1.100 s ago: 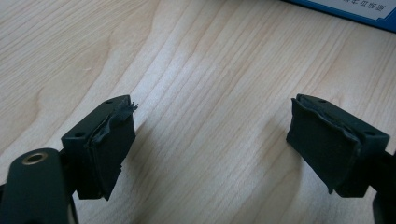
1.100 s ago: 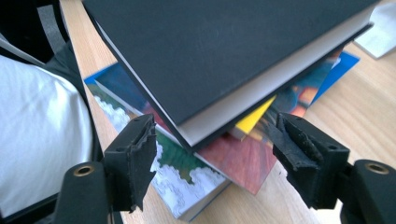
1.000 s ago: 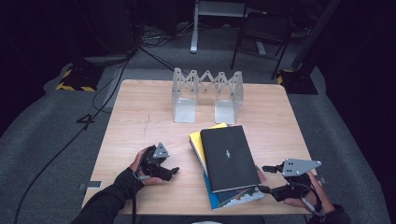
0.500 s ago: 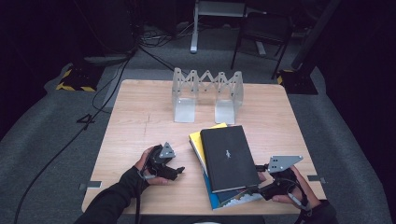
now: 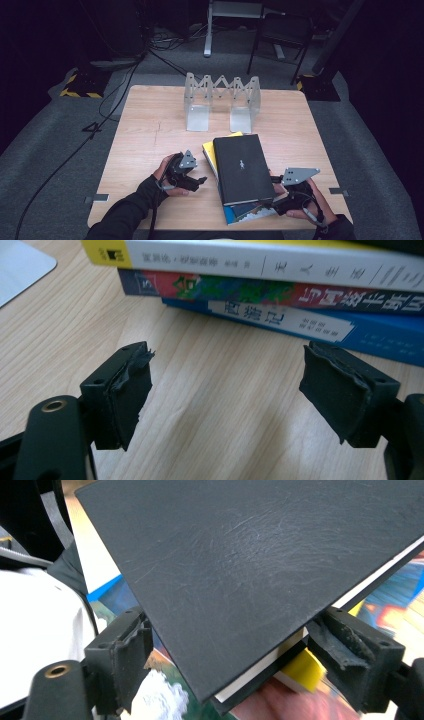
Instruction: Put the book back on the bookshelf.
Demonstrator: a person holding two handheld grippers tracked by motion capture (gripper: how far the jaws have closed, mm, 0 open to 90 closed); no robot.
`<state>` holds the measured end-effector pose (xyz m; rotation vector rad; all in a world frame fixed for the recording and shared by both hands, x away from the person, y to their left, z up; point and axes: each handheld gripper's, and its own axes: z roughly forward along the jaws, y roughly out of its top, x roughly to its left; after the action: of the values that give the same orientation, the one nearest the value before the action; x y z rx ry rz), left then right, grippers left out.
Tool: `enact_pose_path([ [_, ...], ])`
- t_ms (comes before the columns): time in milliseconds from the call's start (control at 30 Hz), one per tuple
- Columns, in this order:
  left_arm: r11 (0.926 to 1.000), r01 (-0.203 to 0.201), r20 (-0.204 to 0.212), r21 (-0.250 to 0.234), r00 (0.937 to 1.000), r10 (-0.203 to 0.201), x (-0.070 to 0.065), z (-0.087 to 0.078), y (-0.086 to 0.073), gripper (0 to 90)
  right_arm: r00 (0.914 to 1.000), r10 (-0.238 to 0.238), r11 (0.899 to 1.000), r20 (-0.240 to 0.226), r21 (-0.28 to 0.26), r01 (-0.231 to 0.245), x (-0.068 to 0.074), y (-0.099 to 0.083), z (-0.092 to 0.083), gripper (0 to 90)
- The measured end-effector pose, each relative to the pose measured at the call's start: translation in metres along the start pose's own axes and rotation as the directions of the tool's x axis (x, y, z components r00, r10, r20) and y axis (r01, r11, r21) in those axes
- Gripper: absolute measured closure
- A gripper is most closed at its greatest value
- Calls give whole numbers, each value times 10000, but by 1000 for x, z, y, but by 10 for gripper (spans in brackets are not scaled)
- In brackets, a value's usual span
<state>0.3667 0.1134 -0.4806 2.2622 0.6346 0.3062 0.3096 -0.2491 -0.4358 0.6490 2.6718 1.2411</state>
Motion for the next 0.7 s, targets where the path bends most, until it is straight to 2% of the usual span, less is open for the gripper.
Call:
enact_pose_path([
  [133,9999,-132,9,-71,9999,132,-1,0,1,204,10000,33,10000,14,-38,-33,1,3,4,184],
  [500,9997,-57,95,-244,9999,59,5,-2,5,228,9999,28,10000,148,-1,-28,4,13,16,183],
  [700,9997,-124,-24,-221,9999,124,6,-1,6,240,9993,-256,9994,273,247,249,10,25,29,185],
])
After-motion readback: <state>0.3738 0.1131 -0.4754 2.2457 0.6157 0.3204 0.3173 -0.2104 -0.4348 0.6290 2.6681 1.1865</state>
